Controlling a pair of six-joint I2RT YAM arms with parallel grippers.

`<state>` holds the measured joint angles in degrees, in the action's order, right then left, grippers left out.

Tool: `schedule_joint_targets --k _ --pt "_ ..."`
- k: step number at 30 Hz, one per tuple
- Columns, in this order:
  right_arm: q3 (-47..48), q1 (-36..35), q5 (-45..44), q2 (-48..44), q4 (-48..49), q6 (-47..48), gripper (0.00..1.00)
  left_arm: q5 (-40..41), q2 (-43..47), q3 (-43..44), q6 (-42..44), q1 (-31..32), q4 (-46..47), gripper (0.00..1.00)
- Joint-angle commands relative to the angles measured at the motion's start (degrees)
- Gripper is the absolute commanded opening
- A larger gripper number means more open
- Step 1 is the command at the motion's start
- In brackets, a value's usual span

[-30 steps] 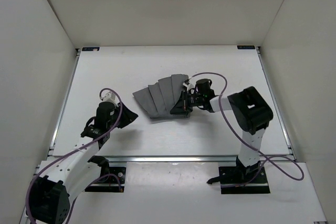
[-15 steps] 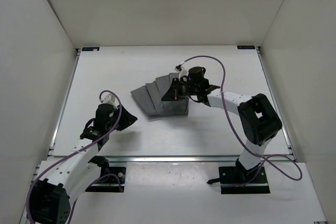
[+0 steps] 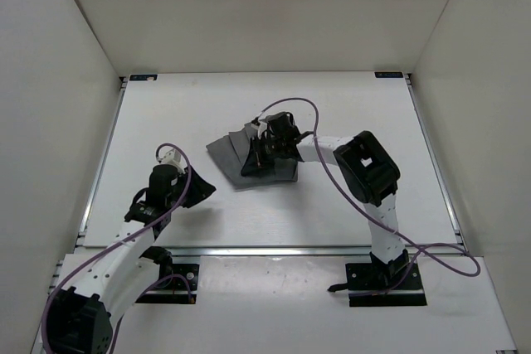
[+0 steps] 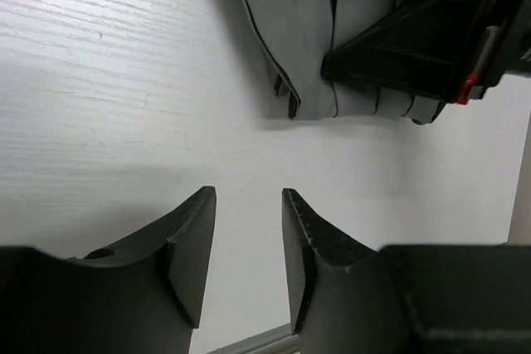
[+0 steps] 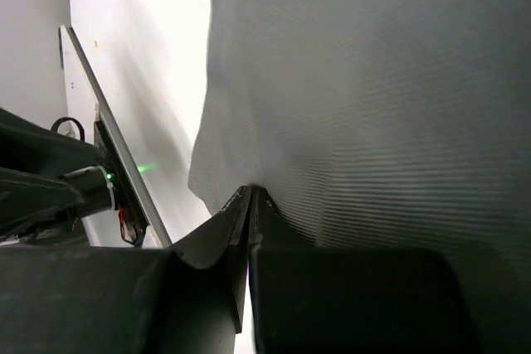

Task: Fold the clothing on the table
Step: Fold the skirt

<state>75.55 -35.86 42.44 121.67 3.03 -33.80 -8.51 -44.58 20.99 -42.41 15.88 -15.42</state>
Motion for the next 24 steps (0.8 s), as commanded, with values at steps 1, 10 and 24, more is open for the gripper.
schedule_joint_targets --k 1,10,24 --pt "4.9 0.3 -2.0 -5.7 -5.3 5.6 0.00 -2.5 -0.3 1.2 3.3 -0.8 -1.3 0.49" --pt "2.6 7.0 -16.6 -28.7 -19.3 13.6 0.05 -10.2 -7.2 8.4 11.9 0.5 -10.4 0.99" --pt "-12.5 12.9 -22.3 -38.1 -17.5 15.7 0.64 -12.2 -2.1 7.0 12.4 3.9 -7.3 0.99"
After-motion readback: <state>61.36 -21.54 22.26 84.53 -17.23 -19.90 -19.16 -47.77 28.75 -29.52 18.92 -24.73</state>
